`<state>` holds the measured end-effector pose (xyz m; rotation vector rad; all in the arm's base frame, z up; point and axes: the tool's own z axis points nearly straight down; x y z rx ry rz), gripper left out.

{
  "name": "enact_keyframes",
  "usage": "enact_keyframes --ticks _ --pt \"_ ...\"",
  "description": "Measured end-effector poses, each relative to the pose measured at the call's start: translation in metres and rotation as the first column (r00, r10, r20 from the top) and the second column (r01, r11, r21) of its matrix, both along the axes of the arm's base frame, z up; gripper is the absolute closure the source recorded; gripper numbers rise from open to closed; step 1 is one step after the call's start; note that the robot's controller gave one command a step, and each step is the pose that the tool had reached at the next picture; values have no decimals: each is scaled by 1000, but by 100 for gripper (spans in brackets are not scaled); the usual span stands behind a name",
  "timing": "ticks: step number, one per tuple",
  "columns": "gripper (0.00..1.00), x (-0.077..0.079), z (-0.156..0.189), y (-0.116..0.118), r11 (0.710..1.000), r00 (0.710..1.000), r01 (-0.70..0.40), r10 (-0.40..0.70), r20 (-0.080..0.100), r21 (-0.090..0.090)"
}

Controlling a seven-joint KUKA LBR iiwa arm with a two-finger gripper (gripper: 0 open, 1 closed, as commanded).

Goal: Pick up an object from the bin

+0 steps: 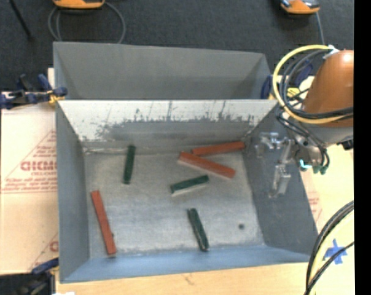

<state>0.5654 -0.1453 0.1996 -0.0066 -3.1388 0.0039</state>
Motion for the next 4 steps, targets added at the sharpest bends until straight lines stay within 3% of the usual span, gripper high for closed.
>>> enact_keyframes --ticks 1,2,3,4 --pt "0 15 -131 21 998 998 -55 55 8 -1" --pt "0 63 -127 80 975 975 -222 222 11 -1" --pt "100 62 -128 78 975 975 -224 224 9 -3" --pt "100 61 5 65 977 977 -214 214 15 -5"
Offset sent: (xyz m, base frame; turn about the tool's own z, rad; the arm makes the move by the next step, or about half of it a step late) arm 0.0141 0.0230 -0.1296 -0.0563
